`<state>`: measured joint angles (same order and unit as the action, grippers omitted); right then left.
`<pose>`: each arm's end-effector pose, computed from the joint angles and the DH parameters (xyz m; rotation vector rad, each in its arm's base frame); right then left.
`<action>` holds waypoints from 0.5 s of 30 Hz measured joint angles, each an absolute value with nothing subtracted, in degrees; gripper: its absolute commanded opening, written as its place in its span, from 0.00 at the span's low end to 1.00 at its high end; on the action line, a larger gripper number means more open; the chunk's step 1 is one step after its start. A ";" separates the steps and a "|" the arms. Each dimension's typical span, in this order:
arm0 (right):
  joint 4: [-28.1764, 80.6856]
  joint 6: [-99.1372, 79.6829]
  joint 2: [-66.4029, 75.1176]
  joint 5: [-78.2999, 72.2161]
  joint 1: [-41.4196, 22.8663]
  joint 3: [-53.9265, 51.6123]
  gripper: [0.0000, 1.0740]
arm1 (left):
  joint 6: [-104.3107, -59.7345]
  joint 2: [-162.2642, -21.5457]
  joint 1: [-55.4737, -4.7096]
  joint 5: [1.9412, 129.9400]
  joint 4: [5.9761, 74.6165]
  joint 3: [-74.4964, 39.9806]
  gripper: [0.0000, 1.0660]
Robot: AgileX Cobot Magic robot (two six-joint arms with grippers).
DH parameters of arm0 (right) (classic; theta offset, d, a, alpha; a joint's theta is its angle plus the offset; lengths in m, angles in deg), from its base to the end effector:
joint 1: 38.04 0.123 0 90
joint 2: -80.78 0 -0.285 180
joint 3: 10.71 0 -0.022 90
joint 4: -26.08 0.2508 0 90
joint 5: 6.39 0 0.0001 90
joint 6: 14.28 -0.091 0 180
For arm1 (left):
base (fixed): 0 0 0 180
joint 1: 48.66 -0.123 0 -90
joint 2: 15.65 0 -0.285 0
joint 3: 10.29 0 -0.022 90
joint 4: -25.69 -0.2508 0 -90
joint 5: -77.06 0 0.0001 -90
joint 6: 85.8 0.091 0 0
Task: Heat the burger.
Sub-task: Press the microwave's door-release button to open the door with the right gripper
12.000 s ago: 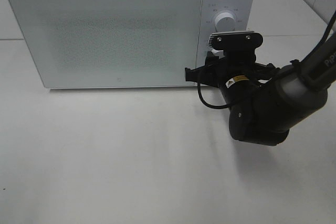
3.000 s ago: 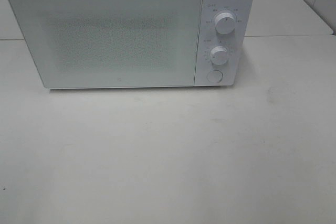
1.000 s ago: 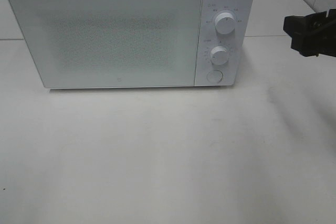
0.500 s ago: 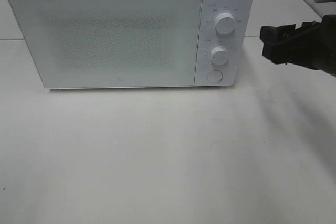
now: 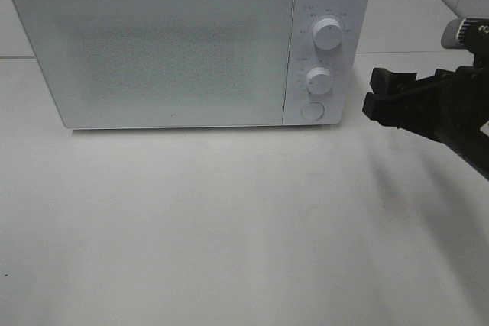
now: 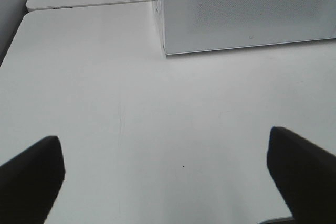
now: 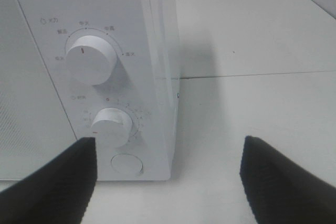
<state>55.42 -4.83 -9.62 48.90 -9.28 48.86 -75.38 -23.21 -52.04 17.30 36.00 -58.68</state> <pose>0.2183 0.0780 0.1895 0.0015 1.7071 0.1255 -0.0050 -0.0144 0.2806 0.1303 2.0030 -0.0607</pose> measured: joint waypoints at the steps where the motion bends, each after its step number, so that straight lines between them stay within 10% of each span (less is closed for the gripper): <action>1: 55.42 -4.83 -9.62 48.90 -9.28 48.86 0.69 | -75.38 -23.21 -52.04 17.30 36.00 -58.68 0.94; 15: 62.29 -4.66 -18.22 56.12 0.06 52.01 0.69 | -75.38 -23.21 -52.04 17.30 36.00 -58.68 0.94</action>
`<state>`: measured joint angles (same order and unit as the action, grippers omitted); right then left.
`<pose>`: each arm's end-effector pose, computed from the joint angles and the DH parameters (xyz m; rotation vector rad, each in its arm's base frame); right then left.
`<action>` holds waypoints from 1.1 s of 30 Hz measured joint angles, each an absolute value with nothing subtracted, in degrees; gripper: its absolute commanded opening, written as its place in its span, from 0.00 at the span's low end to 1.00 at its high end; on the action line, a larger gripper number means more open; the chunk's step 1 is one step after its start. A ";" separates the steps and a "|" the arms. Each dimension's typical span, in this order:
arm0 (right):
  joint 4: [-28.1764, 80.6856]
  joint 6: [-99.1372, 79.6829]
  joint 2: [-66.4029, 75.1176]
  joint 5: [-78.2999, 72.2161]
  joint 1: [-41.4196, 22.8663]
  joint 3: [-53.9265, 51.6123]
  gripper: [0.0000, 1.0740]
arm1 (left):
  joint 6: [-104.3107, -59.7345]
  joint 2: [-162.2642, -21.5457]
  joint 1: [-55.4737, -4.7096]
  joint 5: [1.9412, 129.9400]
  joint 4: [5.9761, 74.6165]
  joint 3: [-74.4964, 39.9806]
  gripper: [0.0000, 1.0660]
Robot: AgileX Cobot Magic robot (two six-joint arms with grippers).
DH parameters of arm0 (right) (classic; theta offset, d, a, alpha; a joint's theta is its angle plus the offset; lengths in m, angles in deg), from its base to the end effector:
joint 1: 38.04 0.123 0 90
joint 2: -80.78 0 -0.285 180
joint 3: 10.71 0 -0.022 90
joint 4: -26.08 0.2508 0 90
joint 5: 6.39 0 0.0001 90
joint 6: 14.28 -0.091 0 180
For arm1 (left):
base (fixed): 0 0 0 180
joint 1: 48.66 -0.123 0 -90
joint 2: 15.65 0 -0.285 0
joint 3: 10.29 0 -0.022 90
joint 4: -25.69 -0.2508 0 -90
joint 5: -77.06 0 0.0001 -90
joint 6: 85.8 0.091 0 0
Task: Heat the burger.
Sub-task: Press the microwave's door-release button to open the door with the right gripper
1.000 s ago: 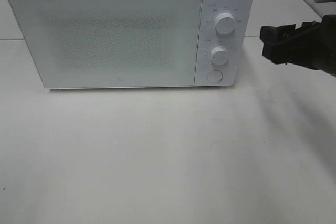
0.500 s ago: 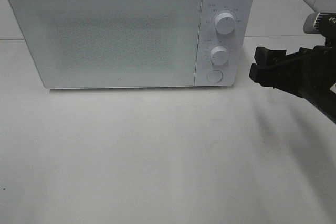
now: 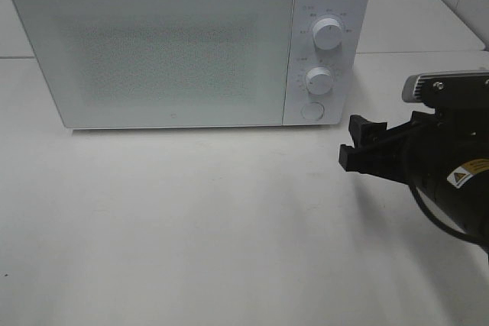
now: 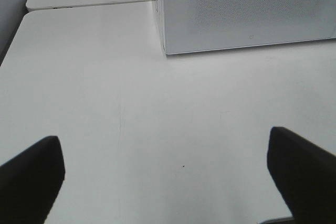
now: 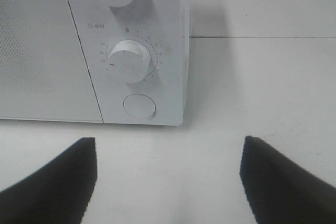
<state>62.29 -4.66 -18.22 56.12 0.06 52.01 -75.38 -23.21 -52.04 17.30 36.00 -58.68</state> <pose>0.2019 0.0977 0.1537 -0.0677 1.7858 0.0875 -0.0050 -0.0144 0.2806 0.1303 2.0030 -0.0607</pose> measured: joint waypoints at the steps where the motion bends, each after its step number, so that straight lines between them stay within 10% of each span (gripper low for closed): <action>1: 62.41 -4.94 -19.94 57.20 0.75 52.01 0.69 | -75.38 -23.21 -52.04 17.30 36.00 -58.68 0.94; 33: 62.58 -79.20 -22.57 58.41 1.38 52.07 0.57 | -75.38 -23.21 -52.04 17.30 36.00 -58.68 0.94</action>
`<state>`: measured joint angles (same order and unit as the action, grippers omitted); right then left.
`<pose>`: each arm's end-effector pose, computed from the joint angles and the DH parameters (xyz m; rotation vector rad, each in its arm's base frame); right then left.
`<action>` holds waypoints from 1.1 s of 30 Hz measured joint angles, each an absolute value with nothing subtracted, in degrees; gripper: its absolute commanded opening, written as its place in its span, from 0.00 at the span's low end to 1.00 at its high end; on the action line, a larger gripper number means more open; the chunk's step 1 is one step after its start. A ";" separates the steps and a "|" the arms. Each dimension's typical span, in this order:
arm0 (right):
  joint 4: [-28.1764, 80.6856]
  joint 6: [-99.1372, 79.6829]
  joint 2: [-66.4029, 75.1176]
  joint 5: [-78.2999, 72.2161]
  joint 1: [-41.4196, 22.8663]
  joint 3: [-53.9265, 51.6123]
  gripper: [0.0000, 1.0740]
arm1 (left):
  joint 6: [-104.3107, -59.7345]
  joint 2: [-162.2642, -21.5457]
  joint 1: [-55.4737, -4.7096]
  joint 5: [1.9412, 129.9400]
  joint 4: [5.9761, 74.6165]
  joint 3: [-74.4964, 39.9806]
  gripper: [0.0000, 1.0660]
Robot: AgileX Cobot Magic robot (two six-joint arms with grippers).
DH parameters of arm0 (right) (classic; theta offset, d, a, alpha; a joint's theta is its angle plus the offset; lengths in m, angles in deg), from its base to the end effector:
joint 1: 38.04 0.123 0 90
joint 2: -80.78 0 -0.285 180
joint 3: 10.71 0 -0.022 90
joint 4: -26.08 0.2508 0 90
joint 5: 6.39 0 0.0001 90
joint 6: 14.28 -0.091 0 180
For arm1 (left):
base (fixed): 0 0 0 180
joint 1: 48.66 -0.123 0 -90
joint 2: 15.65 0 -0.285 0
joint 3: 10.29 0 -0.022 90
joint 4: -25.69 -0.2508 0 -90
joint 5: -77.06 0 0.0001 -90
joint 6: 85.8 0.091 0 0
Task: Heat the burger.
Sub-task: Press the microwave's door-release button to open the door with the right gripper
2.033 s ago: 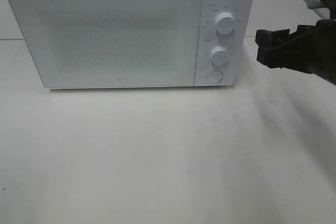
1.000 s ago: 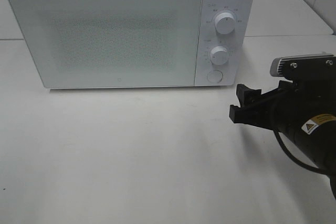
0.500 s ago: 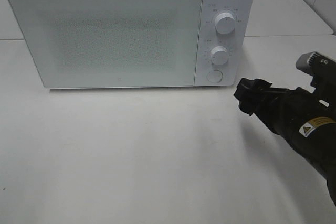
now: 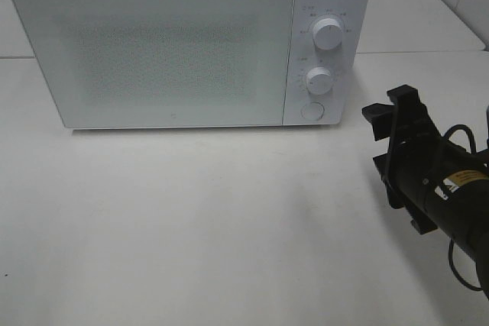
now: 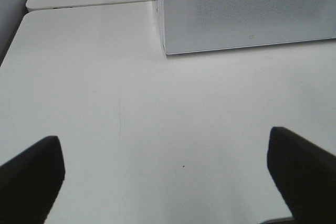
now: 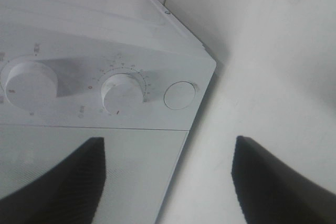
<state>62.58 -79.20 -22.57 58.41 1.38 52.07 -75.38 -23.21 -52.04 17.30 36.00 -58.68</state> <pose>0.2017 0.1024 0.1402 1.0704 1.5988 0.9604 -0.0050 -0.0144 0.2806 0.1303 2.0030 -0.0607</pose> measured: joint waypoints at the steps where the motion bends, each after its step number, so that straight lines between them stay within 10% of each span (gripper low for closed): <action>1: 62.58 -85.04 -22.57 58.41 1.38 52.07 0.51 | -75.38 -23.21 -52.04 17.30 36.00 -58.68 0.94; 12: 62.58 -96.79 -22.57 54.86 1.38 52.07 0.01 | -75.38 -23.21 -52.04 17.30 36.00 -58.68 0.94; 33: 62.52 -96.50 -30.65 54.57 1.38 46.00 0.00 | -75.38 -23.21 -52.04 17.30 36.00 -58.68 0.94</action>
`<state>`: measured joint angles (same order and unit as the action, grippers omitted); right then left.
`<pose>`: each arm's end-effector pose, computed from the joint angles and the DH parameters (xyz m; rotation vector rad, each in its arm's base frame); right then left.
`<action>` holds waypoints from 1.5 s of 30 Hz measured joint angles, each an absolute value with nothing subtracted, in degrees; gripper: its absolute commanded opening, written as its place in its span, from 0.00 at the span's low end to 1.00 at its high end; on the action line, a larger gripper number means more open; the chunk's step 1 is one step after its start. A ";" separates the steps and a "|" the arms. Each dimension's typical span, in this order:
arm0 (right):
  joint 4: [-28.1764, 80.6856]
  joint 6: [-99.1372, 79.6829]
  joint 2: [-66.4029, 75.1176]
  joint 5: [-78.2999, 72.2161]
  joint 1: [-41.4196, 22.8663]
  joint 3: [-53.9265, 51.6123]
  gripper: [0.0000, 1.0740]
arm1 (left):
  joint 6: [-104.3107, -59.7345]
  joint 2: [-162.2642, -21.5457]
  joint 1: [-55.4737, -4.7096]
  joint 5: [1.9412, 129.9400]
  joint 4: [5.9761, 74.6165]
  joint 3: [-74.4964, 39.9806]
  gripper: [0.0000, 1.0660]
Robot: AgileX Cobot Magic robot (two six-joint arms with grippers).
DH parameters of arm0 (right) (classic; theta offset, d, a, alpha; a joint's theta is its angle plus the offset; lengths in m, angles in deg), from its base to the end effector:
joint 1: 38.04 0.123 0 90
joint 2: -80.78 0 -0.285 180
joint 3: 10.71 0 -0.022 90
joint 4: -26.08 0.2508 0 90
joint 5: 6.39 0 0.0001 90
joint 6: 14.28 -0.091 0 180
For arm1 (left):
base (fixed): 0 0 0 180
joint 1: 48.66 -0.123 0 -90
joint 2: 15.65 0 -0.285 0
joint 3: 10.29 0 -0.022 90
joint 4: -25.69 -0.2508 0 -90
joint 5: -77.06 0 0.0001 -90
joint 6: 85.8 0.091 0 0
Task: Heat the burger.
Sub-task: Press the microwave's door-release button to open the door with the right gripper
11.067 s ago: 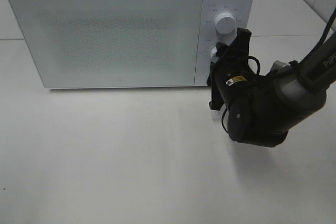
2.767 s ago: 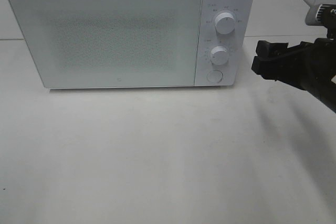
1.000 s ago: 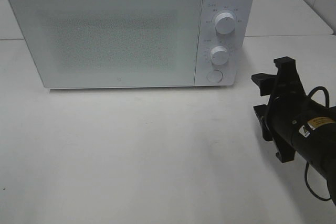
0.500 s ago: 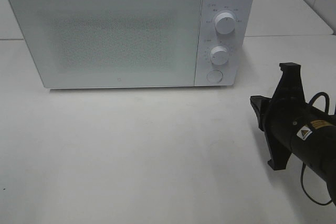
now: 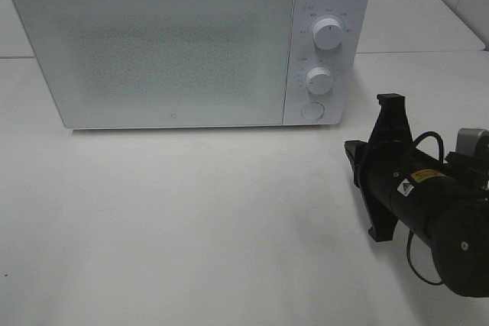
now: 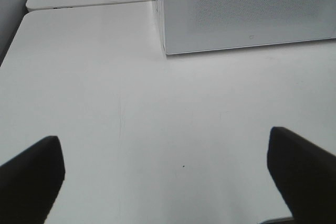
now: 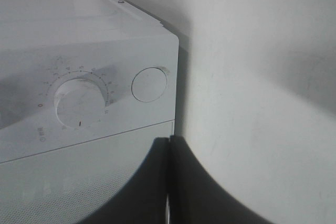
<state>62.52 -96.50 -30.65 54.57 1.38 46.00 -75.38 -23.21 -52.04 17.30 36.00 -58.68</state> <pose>0.2223 0.1216 0.1172 1.3830 1.5464 1.0910 -0.0050 -0.0144 0.2806 0.1303 2.0030 -0.0607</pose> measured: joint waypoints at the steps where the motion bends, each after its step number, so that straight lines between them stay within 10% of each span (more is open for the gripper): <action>1: 62.52 -96.50 -30.65 54.57 1.38 46.00 0.00 | -75.38 -23.21 -52.04 17.30 36.00 -58.68 0.94; 45: 56.68 -98.45 -43.37 51.70 -2.40 30.53 0.00 | -75.38 -23.21 -52.04 17.30 35.94 -58.68 0.94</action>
